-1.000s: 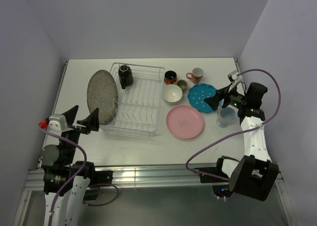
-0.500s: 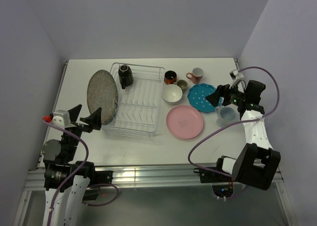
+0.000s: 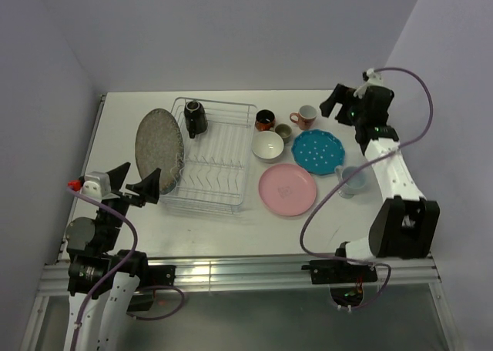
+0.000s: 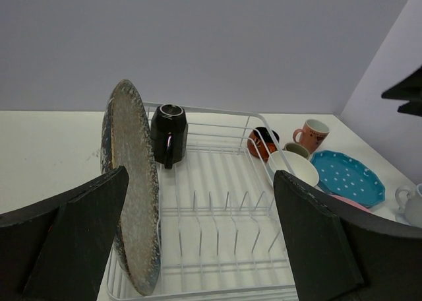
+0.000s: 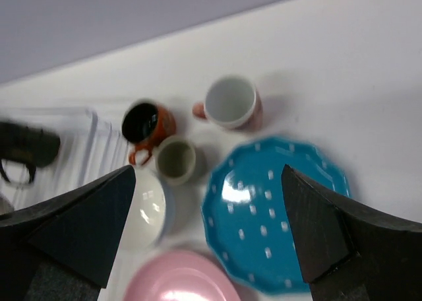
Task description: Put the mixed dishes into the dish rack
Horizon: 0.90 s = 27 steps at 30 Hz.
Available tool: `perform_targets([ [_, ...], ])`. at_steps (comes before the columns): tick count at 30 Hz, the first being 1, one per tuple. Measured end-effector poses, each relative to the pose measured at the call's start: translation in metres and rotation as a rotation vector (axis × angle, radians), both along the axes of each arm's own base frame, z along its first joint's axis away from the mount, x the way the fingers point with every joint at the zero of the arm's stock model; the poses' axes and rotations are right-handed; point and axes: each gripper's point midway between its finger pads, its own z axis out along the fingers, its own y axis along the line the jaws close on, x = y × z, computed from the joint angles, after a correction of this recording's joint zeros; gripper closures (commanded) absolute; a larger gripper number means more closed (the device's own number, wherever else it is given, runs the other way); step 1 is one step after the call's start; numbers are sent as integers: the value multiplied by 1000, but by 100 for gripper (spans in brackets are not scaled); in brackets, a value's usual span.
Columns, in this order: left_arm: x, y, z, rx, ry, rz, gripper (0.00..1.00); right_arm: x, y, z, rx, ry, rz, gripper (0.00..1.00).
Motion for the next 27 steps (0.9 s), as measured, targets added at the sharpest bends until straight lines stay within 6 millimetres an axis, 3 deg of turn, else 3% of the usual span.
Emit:
perform_targets([
  [2,0,0,0,0,0,-1,1,32,-3,11,18,-8,-54,6],
  [4,0,0,0,0,0,-1,1,60,-10,8,35,11,-110,7],
  [7,0,0,-1,1,3,0,1,91,-19,-18,54,93,-168,17],
  [10,1,0,-2,1,8,0,1,109,-20,-51,72,184,-173,30],
  [15,5,1,-5,2,25,8,1,111,-10,-99,104,329,-130,48],
  [19,6,1,-6,3,31,9,1,115,-4,-121,124,399,-99,50],
  [27,6,1,-7,4,35,9,1,122,3,-144,132,452,-57,52],
])
